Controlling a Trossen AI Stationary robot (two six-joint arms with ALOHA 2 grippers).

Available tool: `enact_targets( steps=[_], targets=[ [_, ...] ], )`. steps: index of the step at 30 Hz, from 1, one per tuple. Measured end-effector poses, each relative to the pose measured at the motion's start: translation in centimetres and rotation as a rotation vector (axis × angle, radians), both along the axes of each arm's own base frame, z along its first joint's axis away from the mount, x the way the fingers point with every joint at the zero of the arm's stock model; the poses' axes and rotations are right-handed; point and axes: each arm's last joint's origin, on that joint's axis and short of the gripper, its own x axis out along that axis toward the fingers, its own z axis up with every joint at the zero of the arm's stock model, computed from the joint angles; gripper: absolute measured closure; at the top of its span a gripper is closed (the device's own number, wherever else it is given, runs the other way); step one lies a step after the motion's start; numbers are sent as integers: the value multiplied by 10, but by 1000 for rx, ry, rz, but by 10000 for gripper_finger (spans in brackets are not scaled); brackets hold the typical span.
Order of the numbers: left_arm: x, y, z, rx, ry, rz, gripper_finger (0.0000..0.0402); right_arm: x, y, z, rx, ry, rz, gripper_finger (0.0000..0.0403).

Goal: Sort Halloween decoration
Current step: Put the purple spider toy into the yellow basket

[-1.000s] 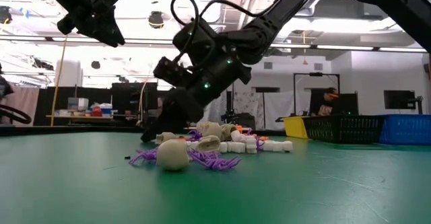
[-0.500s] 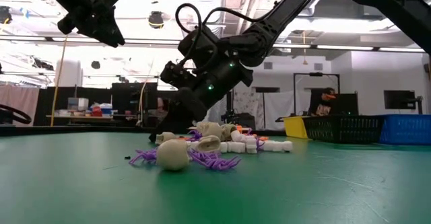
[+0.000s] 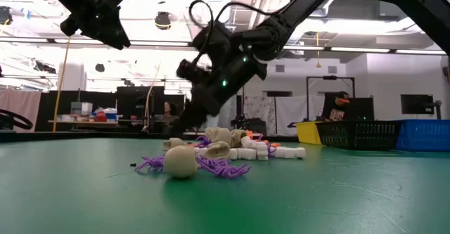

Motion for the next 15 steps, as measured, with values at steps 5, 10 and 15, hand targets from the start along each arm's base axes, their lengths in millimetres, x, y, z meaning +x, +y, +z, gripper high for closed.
enact_targets(
  steps=[5, 10, 15],
  targets=[
    [0, 0, 0, -1, 3, 1, 280, -15, -31, 33, -4, -47, -77, 380],
    [-1, 0, -2, -13, 19, -13, 280, -53, -63, 57, -13, -80, -169, 381],
    [-2, 0, -3, -17, 38, -10, 280, -119, -87, 63, -48, -99, -367, 381]
  ],
)
